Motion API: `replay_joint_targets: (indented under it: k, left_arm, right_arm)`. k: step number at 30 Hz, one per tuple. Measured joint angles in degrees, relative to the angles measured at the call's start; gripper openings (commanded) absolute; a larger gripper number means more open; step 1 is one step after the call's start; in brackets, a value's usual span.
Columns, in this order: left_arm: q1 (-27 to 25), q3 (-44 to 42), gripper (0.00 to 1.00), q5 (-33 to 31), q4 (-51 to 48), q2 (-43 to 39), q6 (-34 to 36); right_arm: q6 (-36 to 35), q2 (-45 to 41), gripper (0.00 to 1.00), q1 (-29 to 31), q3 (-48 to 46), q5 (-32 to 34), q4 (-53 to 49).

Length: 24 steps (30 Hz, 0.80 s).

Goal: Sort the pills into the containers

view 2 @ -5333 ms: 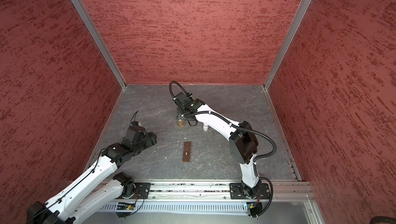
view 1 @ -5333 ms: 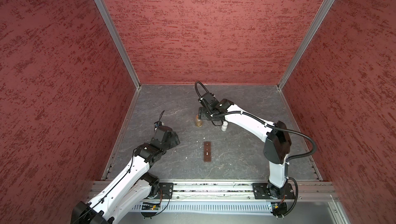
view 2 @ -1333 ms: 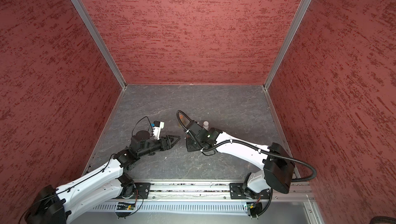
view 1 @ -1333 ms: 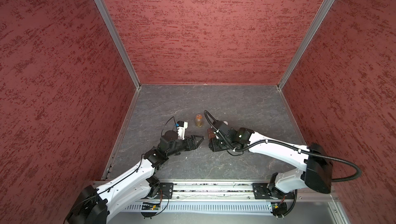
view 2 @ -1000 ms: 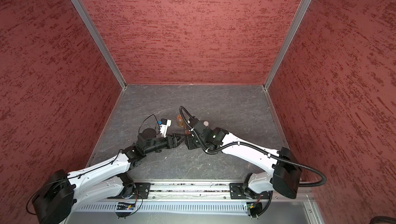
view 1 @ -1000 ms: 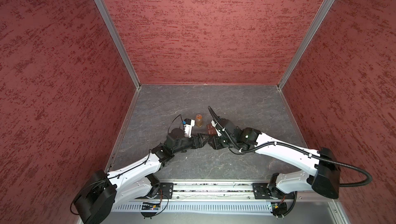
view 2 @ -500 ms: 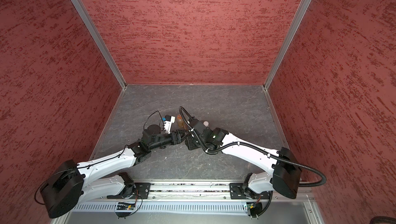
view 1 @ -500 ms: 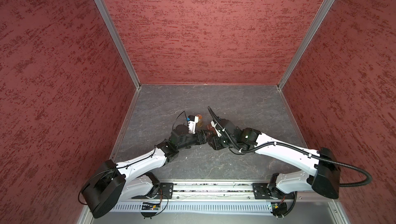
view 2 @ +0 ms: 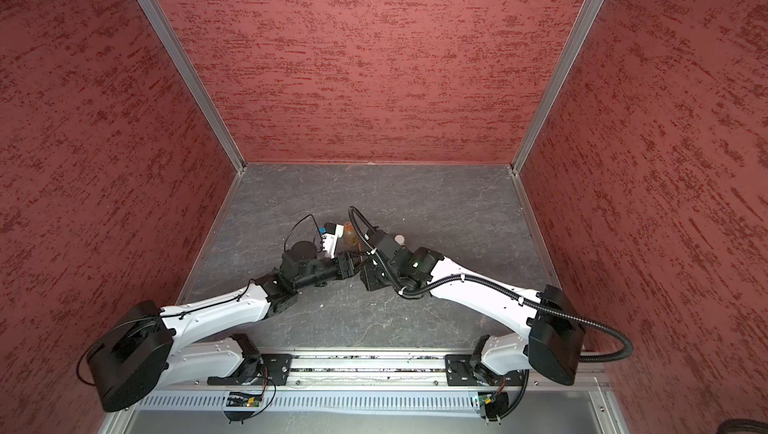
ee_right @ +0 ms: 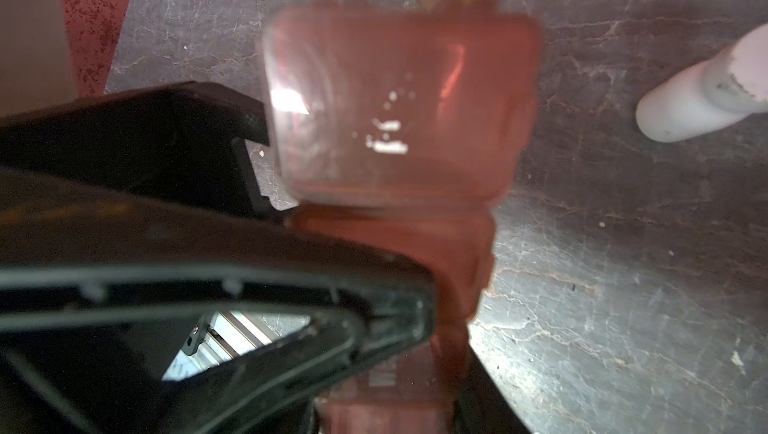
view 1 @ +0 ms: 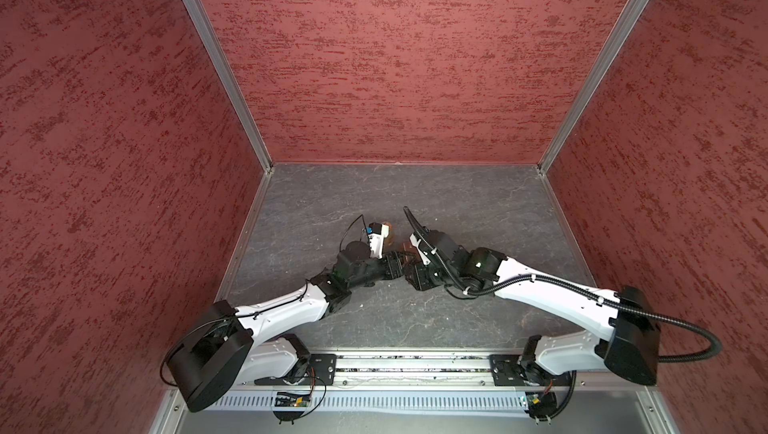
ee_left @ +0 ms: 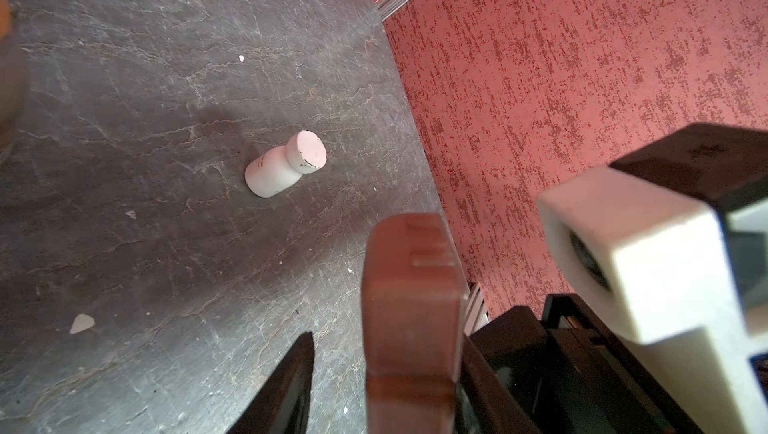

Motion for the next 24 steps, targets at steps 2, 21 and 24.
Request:
replay_joint_targets:
  k: [2,21,24]
  left_arm:
    - [-0.15,0.13,0.44,0.07,0.13,0.44,0.02]
    - [-0.46,0.37,0.19,0.68,0.26,1.01,0.68]
    - [-0.44,0.37,0.14,0.79,0.28,1.01,0.68]
  right_arm:
    - [0.00,0.00,0.40,0.00,-0.20,-0.20,0.02]
    - [0.20,-0.79,0.66,-0.02,-1.62,-2.40,0.96]
    - [0.26,-2.16,0.64,-0.26,-2.60,-3.74,2.43]
